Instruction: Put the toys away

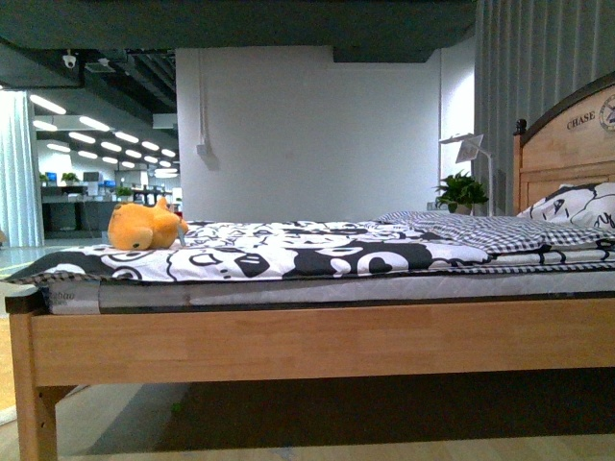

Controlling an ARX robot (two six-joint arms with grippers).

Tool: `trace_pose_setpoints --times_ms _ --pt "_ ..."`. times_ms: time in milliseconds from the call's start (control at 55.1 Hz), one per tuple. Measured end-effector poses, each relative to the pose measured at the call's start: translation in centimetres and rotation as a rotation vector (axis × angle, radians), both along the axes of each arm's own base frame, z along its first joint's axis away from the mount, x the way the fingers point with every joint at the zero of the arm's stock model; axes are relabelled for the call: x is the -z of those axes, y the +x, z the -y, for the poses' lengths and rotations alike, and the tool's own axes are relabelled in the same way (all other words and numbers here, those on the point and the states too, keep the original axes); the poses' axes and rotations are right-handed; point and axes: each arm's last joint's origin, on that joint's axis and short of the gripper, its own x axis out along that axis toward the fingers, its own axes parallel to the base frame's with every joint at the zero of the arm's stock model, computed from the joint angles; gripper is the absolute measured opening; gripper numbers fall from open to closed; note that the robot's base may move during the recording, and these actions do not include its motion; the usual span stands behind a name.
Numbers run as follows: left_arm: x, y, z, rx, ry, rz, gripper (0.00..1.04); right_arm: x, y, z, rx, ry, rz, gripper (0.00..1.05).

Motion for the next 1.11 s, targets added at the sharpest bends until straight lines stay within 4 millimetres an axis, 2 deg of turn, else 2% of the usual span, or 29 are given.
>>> trace_pose_setpoints --times_ms 1107 --pt "0.00 0.00 0.00 0.000 0.000 0.000 0.98 0.00 0.00 0.00 0.000 0.000 0.000 0.98"
